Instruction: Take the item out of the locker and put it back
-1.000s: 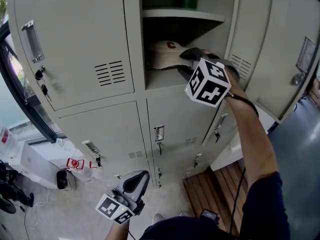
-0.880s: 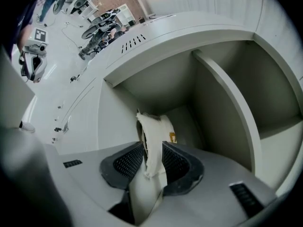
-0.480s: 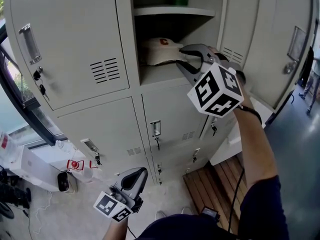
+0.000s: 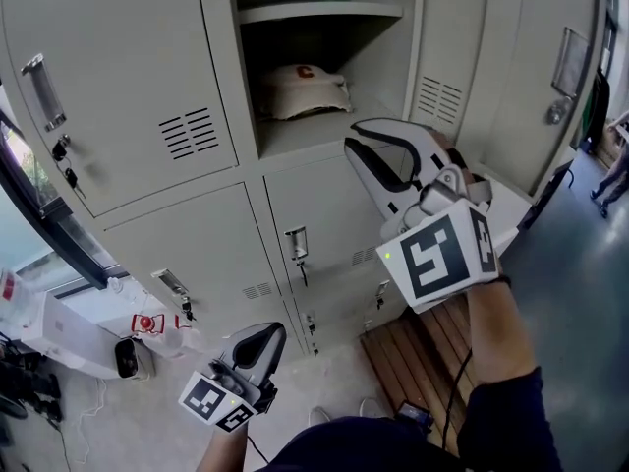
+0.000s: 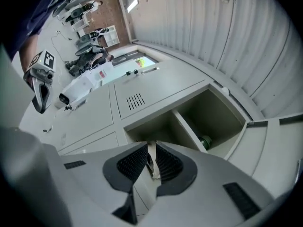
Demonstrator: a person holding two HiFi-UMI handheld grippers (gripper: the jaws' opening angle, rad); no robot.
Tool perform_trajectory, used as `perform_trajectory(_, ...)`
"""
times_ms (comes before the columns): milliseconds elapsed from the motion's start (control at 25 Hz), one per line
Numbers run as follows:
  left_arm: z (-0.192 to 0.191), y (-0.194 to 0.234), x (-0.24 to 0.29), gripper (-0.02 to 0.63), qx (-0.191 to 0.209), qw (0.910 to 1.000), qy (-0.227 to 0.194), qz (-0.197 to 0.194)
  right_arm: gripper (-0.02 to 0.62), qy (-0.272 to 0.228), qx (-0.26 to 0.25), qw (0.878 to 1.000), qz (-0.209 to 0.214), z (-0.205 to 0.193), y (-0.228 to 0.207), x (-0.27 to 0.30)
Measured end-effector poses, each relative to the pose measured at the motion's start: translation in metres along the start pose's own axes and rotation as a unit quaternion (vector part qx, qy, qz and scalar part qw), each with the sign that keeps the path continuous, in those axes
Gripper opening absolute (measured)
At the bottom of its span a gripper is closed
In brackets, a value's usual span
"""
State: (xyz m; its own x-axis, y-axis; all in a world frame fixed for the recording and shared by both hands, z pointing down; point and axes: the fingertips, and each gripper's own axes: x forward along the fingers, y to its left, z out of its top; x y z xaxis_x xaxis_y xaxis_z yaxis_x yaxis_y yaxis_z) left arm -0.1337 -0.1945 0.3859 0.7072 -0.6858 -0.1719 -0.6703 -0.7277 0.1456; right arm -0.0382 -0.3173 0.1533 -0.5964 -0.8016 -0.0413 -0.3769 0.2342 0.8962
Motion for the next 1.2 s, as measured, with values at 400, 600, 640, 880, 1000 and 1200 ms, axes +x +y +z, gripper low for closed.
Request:
perform_trajectory(400, 0.000, -0.007, 0.003, 0.003, 0.005, 1.0000, 0.004, 0.005, 0.035, -0.046, 0.083, 0.995, -0.019, 0.002, 0.022, -0.053)
perform_trajectory(600, 0.001, -0.011, 0.008, 0.003, 0.007, 1.0000, 0.004, 0.005, 0.026, -0.056, 0.140, 0.988, -0.024, -0.010, 0.034, -0.065)
perform_trajectory(640, 0.001, -0.011, 0.009, 0.003, 0.008, 0.9999, 0.005, 0.005, 0.025, -0.059, 0.153, 0.986, -0.024, -0.012, 0.038, -0.068)
perform_trajectory(880, 0.001, -0.012, 0.011, 0.003, 0.012, 0.9999, 0.007, 0.010, 0.021, -0.056, 0.187, 0.980, -0.024, -0.030, 0.054, -0.075)
perform_trajectory(1000, 0.001, -0.011, 0.011, 0.003, 0.013, 0.9998, 0.008, 0.015, 0.020, -0.057, 0.207, 0.976, -0.021, -0.038, 0.063, -0.078)
perform_trajectory(1200, 0.002, -0.010, 0.015, 0.003, 0.017, 0.9996, 0.010, 0.022, 0.018, -0.062, 0.255, 0.965, -0.020, -0.049, 0.075, -0.082)
